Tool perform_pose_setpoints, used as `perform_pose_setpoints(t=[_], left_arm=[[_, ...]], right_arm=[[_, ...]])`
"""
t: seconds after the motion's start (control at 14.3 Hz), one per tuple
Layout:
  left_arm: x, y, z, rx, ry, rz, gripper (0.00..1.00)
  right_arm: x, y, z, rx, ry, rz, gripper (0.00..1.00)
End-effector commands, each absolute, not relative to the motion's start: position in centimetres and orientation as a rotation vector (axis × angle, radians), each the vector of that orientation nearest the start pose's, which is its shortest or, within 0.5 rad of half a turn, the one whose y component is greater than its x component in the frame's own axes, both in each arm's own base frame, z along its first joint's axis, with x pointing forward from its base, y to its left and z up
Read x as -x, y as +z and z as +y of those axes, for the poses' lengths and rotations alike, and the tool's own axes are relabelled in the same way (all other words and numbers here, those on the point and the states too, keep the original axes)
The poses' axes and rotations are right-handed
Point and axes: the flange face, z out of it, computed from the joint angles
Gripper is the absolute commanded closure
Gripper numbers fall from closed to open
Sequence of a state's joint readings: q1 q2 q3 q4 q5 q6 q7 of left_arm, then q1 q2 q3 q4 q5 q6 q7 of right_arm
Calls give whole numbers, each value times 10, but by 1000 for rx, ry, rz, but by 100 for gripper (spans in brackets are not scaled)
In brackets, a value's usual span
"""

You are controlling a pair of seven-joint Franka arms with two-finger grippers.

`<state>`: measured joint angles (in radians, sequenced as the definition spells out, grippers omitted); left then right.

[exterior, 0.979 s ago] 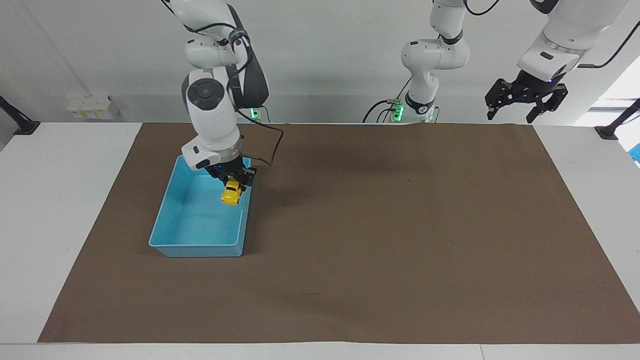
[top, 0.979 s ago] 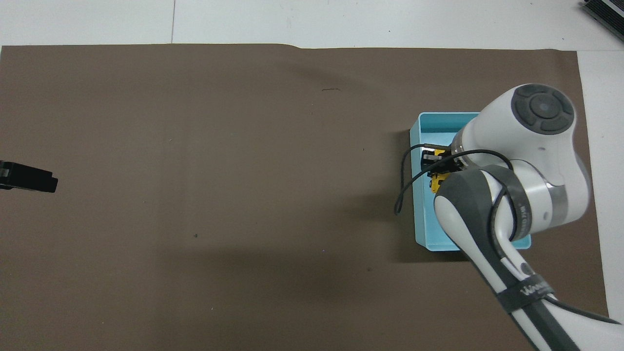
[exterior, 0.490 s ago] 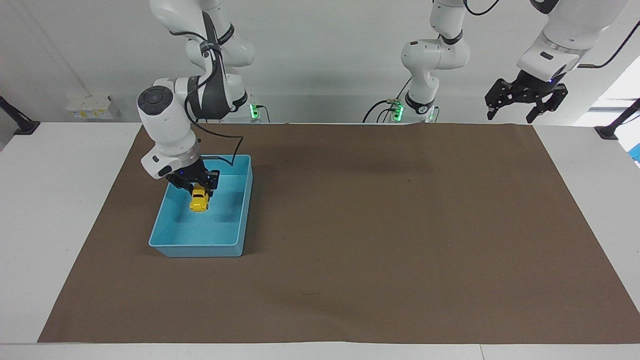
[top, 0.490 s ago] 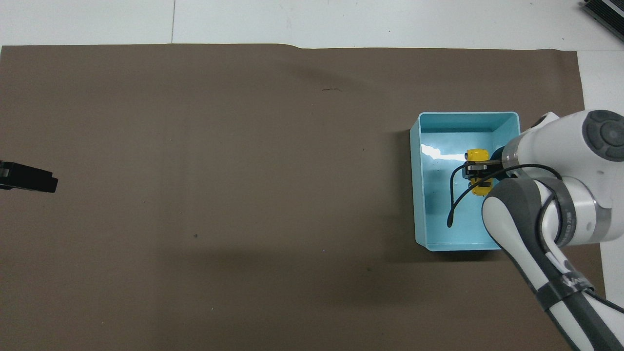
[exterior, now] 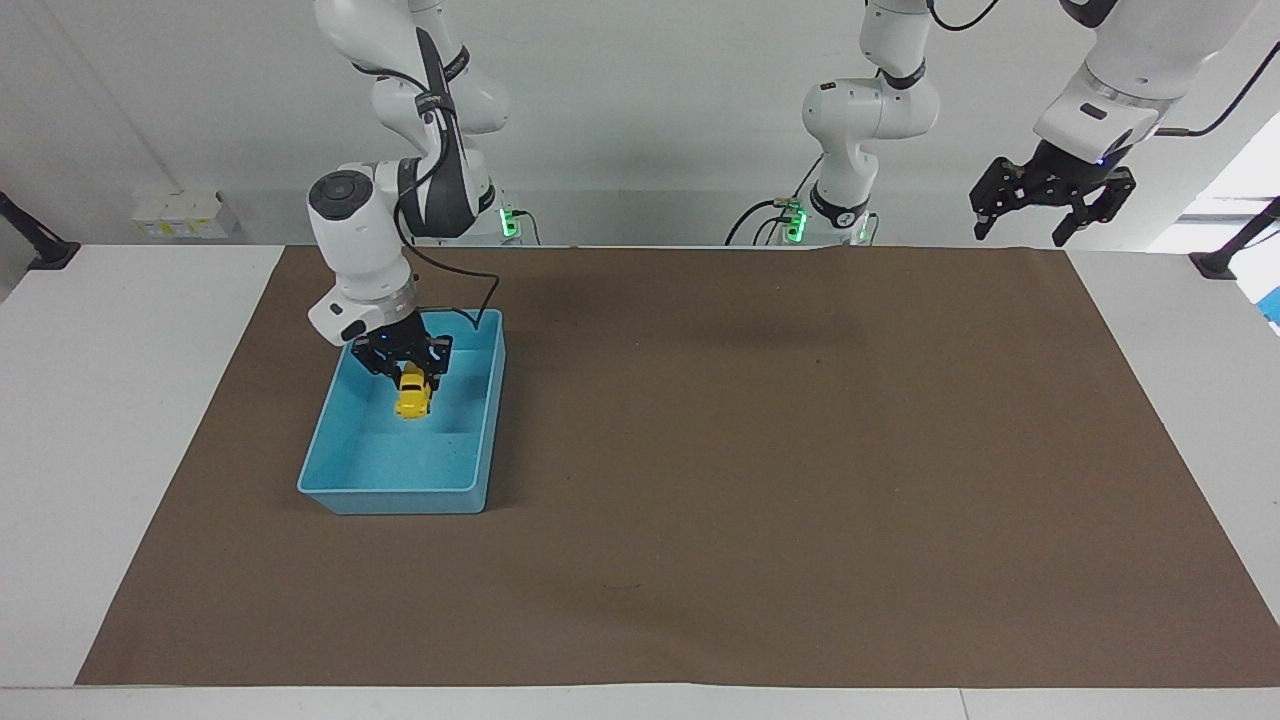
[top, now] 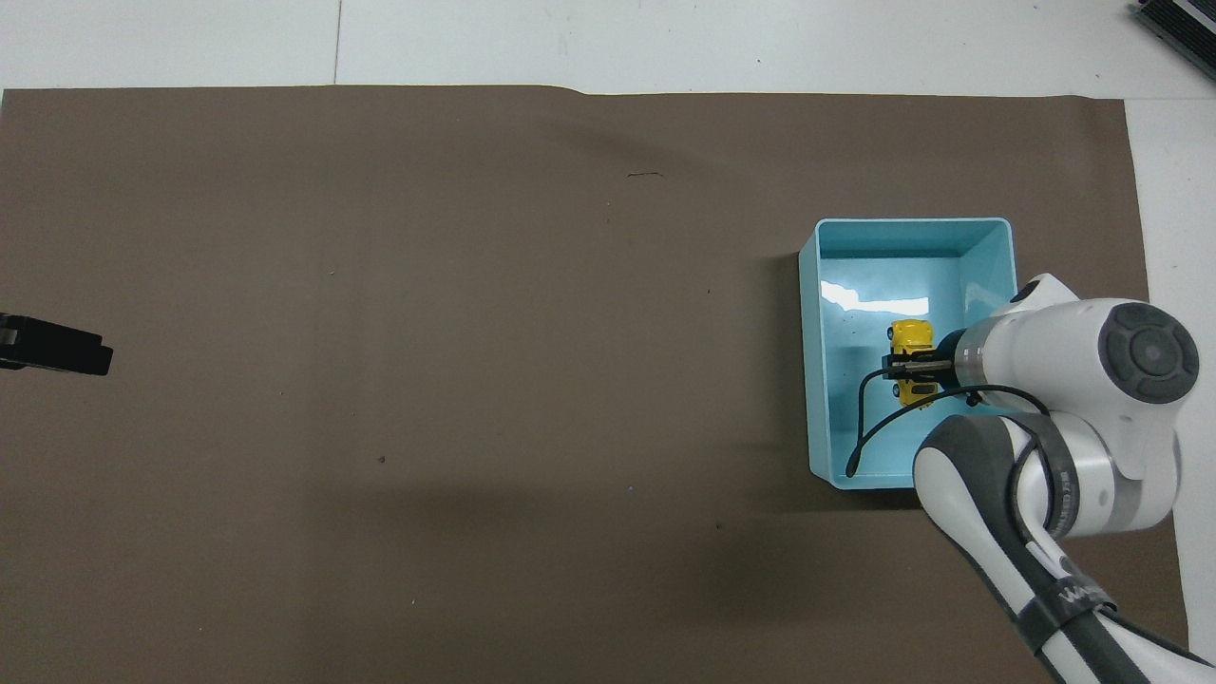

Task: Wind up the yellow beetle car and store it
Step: 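Carry the car over the blue bin with the right gripper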

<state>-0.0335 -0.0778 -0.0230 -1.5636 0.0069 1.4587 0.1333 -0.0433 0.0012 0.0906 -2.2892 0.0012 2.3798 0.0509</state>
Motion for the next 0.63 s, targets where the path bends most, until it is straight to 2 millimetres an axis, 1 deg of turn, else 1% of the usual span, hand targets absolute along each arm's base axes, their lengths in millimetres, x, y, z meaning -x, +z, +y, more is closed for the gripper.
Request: perform_pose_setpoints(t=[0.0, 0.14, 0.28, 0.35, 0.49, 0.56], left_arm=[[-510, 662, -26, 3127, 48, 301, 0], [-510, 662, -26, 3127, 48, 301, 0], [-510, 662, -26, 3127, 48, 301, 0], [-510, 662, -26, 3127, 48, 301, 0], [-510, 662, -26, 3127, 48, 301, 0], [-510, 662, -26, 3127, 48, 301, 0]], right_arm=[[-510, 342, 18, 3098, -173, -37, 100], [-507, 326, 11, 3100, -163, -40, 99], [-505, 316, 10, 3100, -175, -38, 80], [-505, 310, 10, 3099, -160, -35, 68], [-505, 307, 9, 3098, -158, -18, 46], [-505, 307, 10, 3099, -155, -15, 2]])
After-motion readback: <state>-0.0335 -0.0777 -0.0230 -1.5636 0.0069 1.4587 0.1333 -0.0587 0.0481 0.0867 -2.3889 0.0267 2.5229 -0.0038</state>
